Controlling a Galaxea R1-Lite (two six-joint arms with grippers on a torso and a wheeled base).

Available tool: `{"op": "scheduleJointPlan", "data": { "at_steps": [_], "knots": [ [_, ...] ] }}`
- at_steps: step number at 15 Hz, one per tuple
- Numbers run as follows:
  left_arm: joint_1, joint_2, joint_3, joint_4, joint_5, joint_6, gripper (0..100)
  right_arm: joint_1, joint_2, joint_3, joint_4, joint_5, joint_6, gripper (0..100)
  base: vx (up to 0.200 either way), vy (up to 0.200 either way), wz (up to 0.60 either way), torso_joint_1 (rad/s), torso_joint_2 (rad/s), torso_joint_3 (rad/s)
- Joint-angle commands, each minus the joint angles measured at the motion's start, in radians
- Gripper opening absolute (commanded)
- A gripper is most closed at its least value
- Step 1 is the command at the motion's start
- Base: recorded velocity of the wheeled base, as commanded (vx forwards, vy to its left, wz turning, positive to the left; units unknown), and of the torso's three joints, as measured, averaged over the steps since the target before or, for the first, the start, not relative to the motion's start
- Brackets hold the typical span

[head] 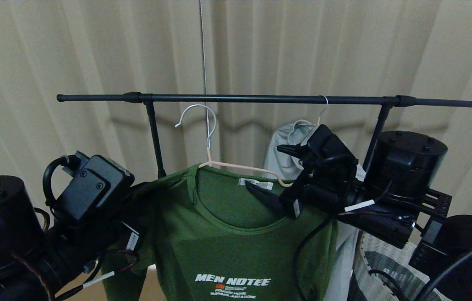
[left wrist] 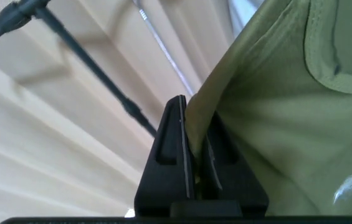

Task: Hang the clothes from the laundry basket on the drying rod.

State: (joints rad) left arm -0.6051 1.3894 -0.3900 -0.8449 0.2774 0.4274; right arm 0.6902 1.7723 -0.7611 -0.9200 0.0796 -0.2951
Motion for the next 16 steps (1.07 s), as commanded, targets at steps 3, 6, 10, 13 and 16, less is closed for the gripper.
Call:
{"op": "scheduleJointPlan", "data": {
  "at_steps": [3, 6, 10, 13, 16],
  "knots": [
    [-0.005, 0.005, 0.010, -0.031, -0.001, 0.002, 0, 0.000, 0.016, -0.003, 0.000, 0.000, -0.001, 100, 0.000, 0.000, 0.00, 0.000, 0.00, 0.000],
    [0.001, 0.005, 0.017, -0.033, 0.002, 0.004, 0, 0.000, 0.012, -0.001, -0.002, 0.000, -0.001, 100, 0.000, 0.000, 0.00, 0.000, 0.00, 0.000],
    [0.019, 0.014, 0.023, -0.033, 0.028, 0.004, 0, -0.012, 0.004, -0.003, -0.008, -0.029, -0.001, 100, 0.000, 0.000, 0.00, 0.000, 0.00, 0.000],
    [0.018, 0.014, 0.028, -0.033, 0.028, 0.010, 0, -0.012, 0.004, -0.007, -0.010, -0.032, -0.001, 100, 0.000, 0.000, 0.00, 0.000, 0.00, 0.000],
    [0.004, 0.010, 0.036, -0.036, 0.025, 0.011, 0, -0.018, 0.012, -0.009, -0.008, -0.037, -0.001, 100, 0.000, 0.000, 0.00, 0.000, 0.00, 0.000]
  ]
}}
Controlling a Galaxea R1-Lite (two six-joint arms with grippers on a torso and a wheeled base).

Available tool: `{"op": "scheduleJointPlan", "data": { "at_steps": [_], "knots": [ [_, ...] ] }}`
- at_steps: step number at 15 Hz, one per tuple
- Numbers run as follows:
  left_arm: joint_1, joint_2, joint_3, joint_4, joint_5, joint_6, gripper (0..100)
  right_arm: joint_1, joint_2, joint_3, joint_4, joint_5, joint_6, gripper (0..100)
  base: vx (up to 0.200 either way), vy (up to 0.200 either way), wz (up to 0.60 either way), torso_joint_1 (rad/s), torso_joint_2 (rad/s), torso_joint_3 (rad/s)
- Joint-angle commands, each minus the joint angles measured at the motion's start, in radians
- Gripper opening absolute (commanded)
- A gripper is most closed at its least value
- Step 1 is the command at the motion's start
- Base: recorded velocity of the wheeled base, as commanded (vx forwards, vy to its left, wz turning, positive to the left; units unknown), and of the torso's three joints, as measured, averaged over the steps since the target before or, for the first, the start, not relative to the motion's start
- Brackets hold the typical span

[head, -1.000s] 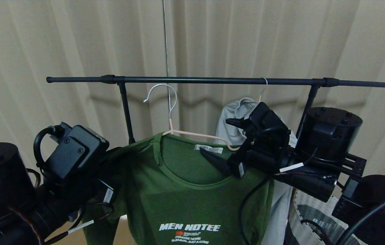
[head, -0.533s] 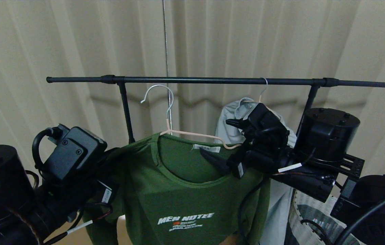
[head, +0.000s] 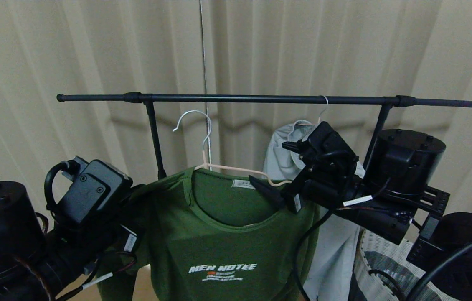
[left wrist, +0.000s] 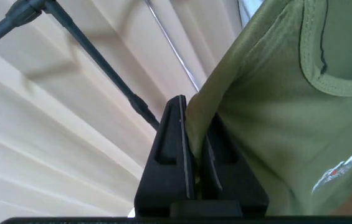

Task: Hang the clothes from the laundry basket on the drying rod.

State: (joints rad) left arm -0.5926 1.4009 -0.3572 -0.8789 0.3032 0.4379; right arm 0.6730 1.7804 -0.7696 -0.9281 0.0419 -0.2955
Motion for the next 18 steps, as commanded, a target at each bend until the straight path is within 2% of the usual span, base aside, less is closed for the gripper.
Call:
{"op": "scheduleJointPlan", "data": {
  "at_steps": [1, 7, 8, 18],
  "knots": [
    [-0.018, -0.002, 0.006, -0.002, -0.001, 0.001, 0, -0.003, 0.005, 0.000, 0.000, 0.000, -0.001, 100, 0.000, 0.000, 0.00, 0.000, 0.00, 0.000],
    [-0.036, -0.006, 0.003, -0.025, -0.001, 0.001, 0, 0.002, 0.008, 0.007, 0.003, 0.000, -0.016, 100, 0.000, 0.000, 0.00, 0.000, 0.00, 0.000],
    [-0.041, -0.008, 0.004, -0.025, -0.001, 0.001, 0, 0.002, 0.010, 0.007, 0.003, 0.001, -0.017, 0, 0.000, 0.000, 0.00, 0.000, 0.00, 0.000],
    [-0.047, -0.003, 0.007, -0.061, -0.004, 0.001, 0, 0.004, 0.016, 0.010, -0.002, 0.001, -0.016, 0, 0.000, 0.000, 0.00, 0.000, 0.00, 0.000]
  ]
}}
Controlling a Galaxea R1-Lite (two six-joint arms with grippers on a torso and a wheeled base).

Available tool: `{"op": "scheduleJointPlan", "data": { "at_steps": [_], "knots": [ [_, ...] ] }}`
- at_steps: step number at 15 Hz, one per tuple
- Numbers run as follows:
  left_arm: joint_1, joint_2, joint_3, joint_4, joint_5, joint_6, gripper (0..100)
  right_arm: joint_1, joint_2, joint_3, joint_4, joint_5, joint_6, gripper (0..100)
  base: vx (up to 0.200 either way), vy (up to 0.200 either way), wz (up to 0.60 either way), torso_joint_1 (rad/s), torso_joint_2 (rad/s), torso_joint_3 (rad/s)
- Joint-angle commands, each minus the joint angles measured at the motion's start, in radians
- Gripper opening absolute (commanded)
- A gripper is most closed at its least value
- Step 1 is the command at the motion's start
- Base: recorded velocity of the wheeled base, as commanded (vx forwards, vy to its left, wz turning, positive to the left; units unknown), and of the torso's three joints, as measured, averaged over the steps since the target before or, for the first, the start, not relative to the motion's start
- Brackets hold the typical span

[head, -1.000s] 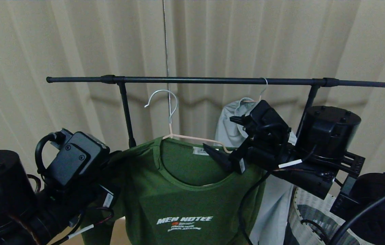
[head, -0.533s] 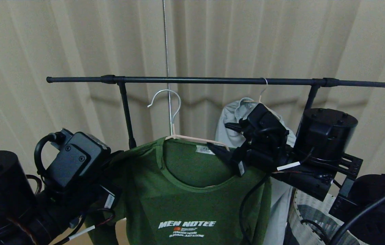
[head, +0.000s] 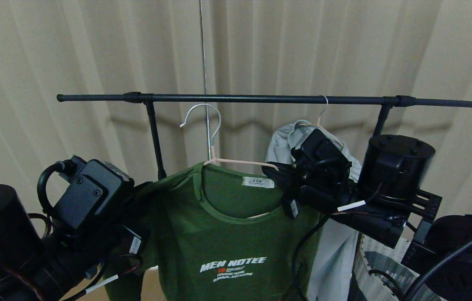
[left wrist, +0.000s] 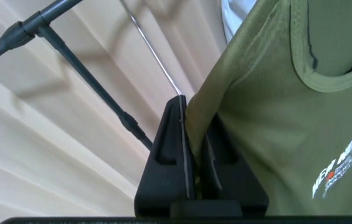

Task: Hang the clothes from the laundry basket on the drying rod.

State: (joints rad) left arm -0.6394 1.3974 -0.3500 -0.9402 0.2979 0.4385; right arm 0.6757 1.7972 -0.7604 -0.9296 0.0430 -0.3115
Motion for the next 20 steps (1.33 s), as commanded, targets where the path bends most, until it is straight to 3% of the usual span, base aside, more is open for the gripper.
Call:
{"op": "scheduleJointPlan", "data": {
  "at_steps": [1, 3, 4, 6, 10, 13, 20],
  "knots": [
    [-0.002, 0.000, 0.002, -0.008, 0.000, 0.000, 0, 0.001, -0.002, 0.003, -0.002, 0.000, 0.000, 0, 0.000, 0.000, 0.00, 0.000, 0.00, 0.000],
    [-0.002, 0.000, 0.006, -0.019, 0.000, 0.002, 0, 0.001, -0.010, 0.016, -0.005, -0.002, 0.002, 0, 0.000, 0.000, 0.00, 0.000, 0.00, 0.000],
    [-0.002, 0.000, 0.006, -0.019, 0.000, -0.001, 100, 0.001, -0.015, 0.026, -0.009, -0.002, 0.002, 0, 0.000, 0.000, 0.00, 0.000, 0.00, 0.000],
    [-0.002, 0.002, 0.006, -0.019, -0.005, -0.011, 100, 0.001, -0.036, 0.030, -0.009, -0.031, 0.002, 0, 0.000, 0.000, 0.00, 0.000, 0.00, 0.000],
    [-0.002, -0.044, 0.025, -0.054, -0.097, -0.052, 100, -0.012, -0.099, 0.047, -0.009, -0.072, 0.003, 0, 0.000, 0.000, 0.00, 0.000, 0.00, 0.000],
    [0.001, -0.084, 0.062, -0.054, -0.097, -0.053, 100, -0.048, -0.142, 0.075, -0.008, -0.083, 0.002, 0, 0.000, 0.000, 0.00, 0.000, 0.00, 0.000],
    [0.102, -0.080, 0.160, -0.054, -0.098, -0.116, 100, -0.090, -0.283, 0.168, -0.009, -0.075, 0.005, 0, 0.000, 0.000, 0.00, 0.000, 0.00, 0.000]
  ]
}}
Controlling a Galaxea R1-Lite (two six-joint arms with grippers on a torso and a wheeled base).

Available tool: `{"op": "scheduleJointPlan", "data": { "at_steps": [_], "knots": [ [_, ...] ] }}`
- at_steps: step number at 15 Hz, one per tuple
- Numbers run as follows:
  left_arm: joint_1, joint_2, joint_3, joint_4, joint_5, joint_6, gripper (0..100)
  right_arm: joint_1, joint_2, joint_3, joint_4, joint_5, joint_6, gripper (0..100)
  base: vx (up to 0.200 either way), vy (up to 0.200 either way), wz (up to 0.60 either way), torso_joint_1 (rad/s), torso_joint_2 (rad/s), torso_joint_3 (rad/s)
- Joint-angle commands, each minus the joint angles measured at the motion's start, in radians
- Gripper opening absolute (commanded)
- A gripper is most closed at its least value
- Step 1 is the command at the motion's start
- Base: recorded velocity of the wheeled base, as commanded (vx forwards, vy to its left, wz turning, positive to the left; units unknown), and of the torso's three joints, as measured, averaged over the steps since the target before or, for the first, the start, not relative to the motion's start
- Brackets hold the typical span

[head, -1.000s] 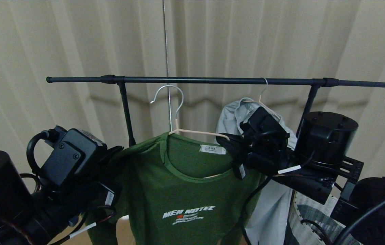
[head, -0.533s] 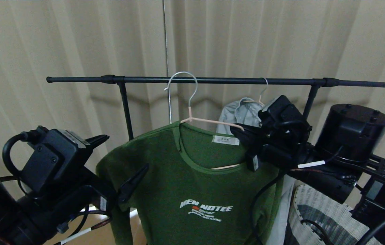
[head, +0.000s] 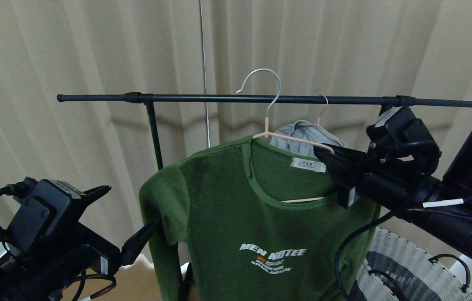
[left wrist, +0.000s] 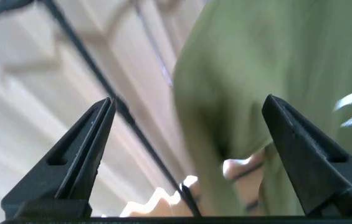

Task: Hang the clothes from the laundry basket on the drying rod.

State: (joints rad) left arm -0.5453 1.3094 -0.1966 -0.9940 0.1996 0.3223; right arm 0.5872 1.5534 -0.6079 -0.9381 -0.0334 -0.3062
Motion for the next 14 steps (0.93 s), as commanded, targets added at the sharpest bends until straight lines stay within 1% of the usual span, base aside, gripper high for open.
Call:
{"op": "scheduleJointPlan", "data": {
  "at_steps": [1, 4, 5, 8, 9, 11, 12, 14],
  "knots": [
    [0.008, 0.021, 0.005, 0.000, -0.003, -0.005, 100, -0.001, -0.050, 0.028, -0.001, 0.004, -0.001, 0, 0.000, 0.000, 0.00, 0.000, 0.00, 0.000],
    [0.007, 0.062, -0.006, -0.002, -0.003, 0.001, 100, 0.000, -0.062, 0.043, -0.001, 0.004, -0.001, 0, 0.000, 0.000, 0.00, 0.000, 0.00, 0.000],
    [0.007, 0.073, -0.009, -0.002, -0.003, 0.000, 0, 0.000, -0.065, 0.043, 0.001, 0.004, -0.001, 0, 0.000, 0.000, 0.00, 0.000, 0.00, 0.000],
    [0.010, 0.087, -0.006, -0.002, 0.001, -0.003, 0, 0.000, -0.075, 0.043, -0.001, 0.000, -0.001, 0, 0.000, 0.000, 0.00, 0.000, 0.00, 0.000],
    [0.031, 0.080, 0.011, -0.002, 0.006, -0.003, 0, -0.004, -0.079, 0.042, 0.001, -0.005, -0.001, 0, 0.000, 0.000, 0.00, 0.000, 0.00, 0.000],
    [0.157, 0.077, 0.066, -0.002, 0.006, 0.015, 0, -0.040, -0.084, 0.050, 0.002, -0.006, -0.002, 0, 0.000, 0.000, 0.00, 0.000, 0.00, 0.000],
    [0.196, 0.073, 0.077, -0.003, 0.004, 0.014, 0, -0.046, -0.084, 0.050, 0.004, -0.006, -0.002, 0, 0.000, 0.000, 0.00, 0.000, 0.00, 0.000],
    [0.205, 0.042, 0.078, -0.003, 0.001, 0.011, 0, -0.047, -0.082, 0.050, 0.004, -0.006, -0.002, 0, 0.000, 0.000, 0.00, 0.000, 0.00, 0.000]
  ]
}}
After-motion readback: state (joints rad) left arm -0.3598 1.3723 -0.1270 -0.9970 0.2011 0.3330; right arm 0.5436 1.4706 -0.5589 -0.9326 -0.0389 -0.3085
